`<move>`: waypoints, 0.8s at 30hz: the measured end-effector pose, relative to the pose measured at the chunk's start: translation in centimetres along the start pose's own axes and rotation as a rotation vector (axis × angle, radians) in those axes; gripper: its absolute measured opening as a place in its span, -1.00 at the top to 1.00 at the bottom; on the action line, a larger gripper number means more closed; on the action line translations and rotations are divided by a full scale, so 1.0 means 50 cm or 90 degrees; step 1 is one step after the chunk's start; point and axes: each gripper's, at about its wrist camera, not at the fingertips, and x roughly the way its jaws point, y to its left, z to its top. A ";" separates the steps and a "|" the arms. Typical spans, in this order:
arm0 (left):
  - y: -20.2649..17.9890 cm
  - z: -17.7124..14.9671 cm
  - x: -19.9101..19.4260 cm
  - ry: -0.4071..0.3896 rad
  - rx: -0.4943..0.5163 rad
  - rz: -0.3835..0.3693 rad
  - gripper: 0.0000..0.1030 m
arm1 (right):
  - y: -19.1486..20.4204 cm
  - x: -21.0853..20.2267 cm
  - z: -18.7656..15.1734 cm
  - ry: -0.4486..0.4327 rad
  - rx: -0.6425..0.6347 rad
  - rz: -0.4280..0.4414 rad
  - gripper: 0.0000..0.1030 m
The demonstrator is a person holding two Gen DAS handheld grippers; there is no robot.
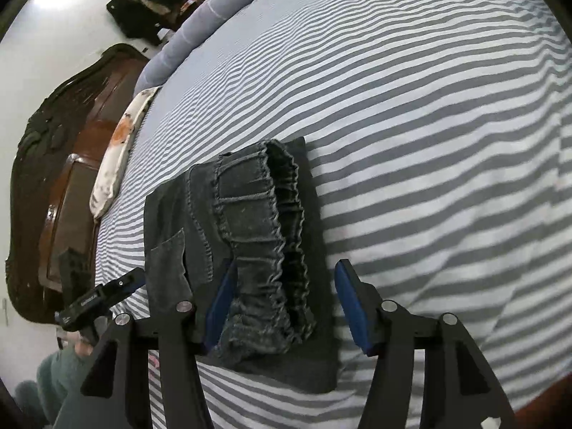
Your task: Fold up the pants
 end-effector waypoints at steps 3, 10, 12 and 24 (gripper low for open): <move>-0.002 0.001 0.005 -0.004 0.018 -0.001 -0.36 | -0.013 0.024 0.011 0.019 -0.013 0.022 -0.06; -0.018 0.001 0.021 -0.028 0.054 0.007 -0.39 | -0.029 0.065 0.005 0.012 0.001 0.092 -0.05; -0.029 -0.001 0.024 -0.032 0.070 0.019 -0.48 | -0.025 0.070 -0.001 0.011 0.005 0.101 -0.05; -0.102 -0.001 0.057 0.000 0.116 0.083 -0.38 | 0.030 0.102 0.011 0.022 -0.033 0.055 -0.12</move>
